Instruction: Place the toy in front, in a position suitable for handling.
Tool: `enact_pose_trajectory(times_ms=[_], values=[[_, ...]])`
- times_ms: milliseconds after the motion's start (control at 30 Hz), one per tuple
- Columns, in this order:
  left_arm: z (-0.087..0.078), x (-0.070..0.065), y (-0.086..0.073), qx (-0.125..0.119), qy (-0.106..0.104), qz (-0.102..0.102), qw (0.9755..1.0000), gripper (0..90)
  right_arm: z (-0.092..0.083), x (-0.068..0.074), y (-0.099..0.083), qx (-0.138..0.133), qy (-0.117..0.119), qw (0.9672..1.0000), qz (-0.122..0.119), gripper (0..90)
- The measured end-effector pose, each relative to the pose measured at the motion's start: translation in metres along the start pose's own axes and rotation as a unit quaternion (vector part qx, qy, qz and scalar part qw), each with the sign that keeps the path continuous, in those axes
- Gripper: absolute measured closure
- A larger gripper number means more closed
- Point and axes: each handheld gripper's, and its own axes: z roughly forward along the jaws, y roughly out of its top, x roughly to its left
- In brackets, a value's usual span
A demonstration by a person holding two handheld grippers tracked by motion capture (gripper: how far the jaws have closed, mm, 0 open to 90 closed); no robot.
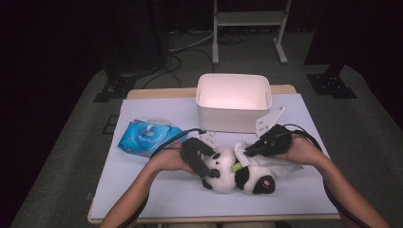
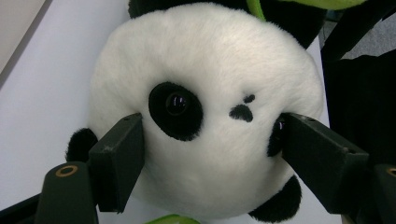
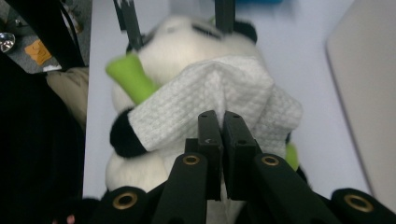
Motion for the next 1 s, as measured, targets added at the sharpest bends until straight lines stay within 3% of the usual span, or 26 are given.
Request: enact_pose_trajectory(times_ms=[167,267,333,400,467,700,1000], values=[[0.0,0.001,-0.001,-0.003,-0.001,-0.002,1.0,22.2,-0.001,0.002,0.026,-0.013,-0.004,0.9997,-0.022,86.5],[-0.001,0.002,-0.003,-0.009,-0.003,-0.003,0.9999,22.2,0.002,0.001,0.04,-0.034,-0.002,0.9989,-0.03,86.5],[-0.001,0.002,-0.004,-0.013,-0.004,-0.003,0.9999,22.1,0.002,0.002,0.047,-0.051,-0.001,0.9982,-0.031,86.5],[-0.001,0.002,-0.004,-0.014,-0.003,-0.004,0.9999,22.1,0.001,0.003,0.048,-0.051,-0.004,0.9982,-0.032,86.4],[-0.001,0.003,-0.005,-0.014,-0.005,-0.006,0.9999,22.1,0.0,0.003,0.042,-0.046,-0.008,0.9984,-0.034,86.4],[0.0,0.002,-0.003,-0.012,-0.003,-0.009,0.9999,22.2,-0.008,0.003,-0.006,-0.025,-0.019,0.9995,0.0,86.2],[0.001,0.002,-0.001,-0.009,-0.001,-0.012,0.9999,22.0,-0.027,0.005,-0.043,-0.011,-0.041,0.9988,0.026,86.2]])
